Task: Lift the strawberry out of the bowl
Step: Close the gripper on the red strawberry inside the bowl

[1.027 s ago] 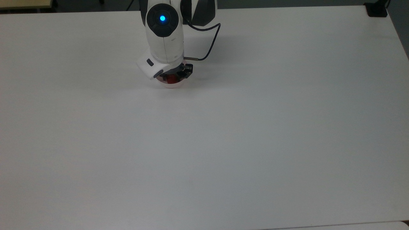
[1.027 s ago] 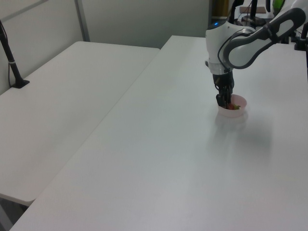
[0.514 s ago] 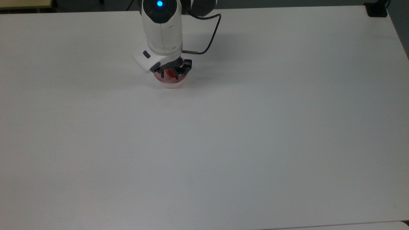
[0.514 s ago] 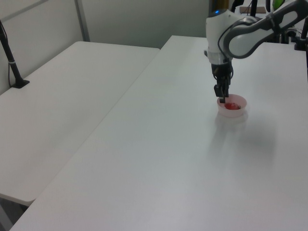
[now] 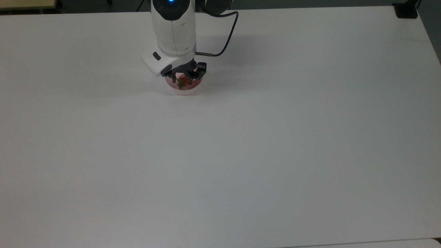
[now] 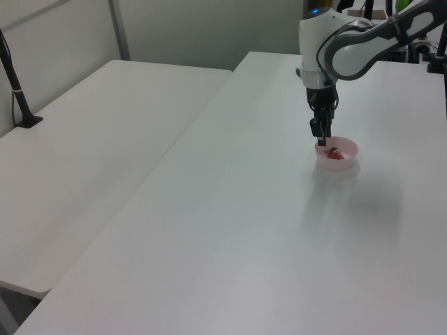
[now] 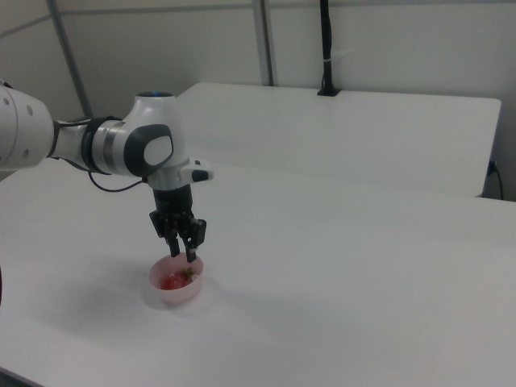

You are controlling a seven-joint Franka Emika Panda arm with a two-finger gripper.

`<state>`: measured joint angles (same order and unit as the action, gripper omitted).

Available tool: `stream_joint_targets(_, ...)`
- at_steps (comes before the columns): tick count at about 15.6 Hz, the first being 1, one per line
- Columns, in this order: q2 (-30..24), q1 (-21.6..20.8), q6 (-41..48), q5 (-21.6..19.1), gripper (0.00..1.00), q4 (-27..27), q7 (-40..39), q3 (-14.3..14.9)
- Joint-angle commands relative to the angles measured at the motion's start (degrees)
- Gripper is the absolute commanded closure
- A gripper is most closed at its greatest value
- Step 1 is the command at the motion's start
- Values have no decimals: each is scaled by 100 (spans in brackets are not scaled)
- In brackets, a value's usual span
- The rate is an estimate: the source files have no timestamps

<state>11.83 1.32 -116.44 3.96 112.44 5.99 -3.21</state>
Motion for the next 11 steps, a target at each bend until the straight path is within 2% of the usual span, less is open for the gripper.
stream_joint_targets(1,3,-45,78,201,49,269,-71,-48)
stream_joint_targets(4,152,-45,69,490,39,287,-221,-110)
stream_joint_targets(9,161,-36,121,465,30,357,76,-119)
stream_joint_targets(11,170,-36,95,465,31,444,358,-215)
